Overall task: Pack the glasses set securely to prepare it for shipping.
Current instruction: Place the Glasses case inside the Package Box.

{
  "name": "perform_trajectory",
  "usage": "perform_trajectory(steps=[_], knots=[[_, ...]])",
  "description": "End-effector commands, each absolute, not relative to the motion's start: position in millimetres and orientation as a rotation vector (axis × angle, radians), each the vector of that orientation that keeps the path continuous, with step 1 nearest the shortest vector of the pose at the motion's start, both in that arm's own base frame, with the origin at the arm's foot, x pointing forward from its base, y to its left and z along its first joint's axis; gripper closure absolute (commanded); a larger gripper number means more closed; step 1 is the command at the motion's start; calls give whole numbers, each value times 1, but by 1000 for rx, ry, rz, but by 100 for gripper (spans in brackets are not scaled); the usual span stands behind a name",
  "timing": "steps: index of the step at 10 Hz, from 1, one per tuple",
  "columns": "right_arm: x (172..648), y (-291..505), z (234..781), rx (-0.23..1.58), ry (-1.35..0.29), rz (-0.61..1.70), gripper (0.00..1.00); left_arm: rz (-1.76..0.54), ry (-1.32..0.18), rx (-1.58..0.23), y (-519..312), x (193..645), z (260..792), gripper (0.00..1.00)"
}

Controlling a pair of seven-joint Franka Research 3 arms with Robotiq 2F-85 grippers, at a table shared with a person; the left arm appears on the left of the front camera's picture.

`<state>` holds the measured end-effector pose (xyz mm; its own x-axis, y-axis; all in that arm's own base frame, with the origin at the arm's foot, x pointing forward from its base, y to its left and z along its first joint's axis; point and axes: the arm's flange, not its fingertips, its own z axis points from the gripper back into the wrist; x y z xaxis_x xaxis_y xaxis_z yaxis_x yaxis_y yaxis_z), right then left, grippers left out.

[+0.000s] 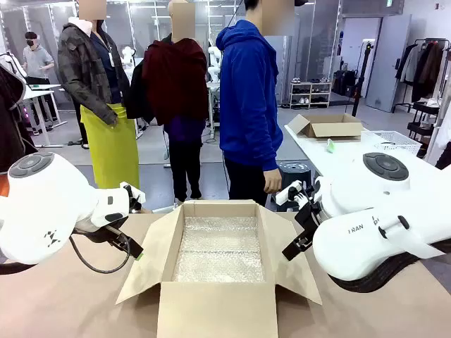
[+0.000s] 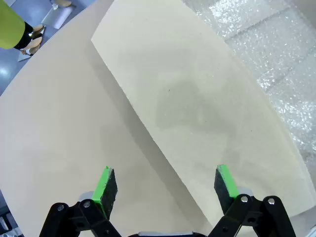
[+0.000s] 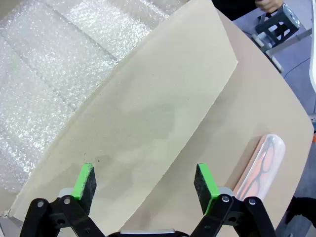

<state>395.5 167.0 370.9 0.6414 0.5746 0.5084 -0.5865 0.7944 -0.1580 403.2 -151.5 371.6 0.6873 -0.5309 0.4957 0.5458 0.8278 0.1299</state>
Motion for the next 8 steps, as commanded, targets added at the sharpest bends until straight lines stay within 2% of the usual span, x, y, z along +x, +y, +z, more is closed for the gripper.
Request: perform_trajectory(steps=[1, 8], knots=[[396, 167, 371, 22, -572, 662, 0, -603, -546, -29, -152, 403, 372, 0], [396, 167, 371, 22, -572, 662, 0, -603, -546, -29, -152, 403, 372, 0]])
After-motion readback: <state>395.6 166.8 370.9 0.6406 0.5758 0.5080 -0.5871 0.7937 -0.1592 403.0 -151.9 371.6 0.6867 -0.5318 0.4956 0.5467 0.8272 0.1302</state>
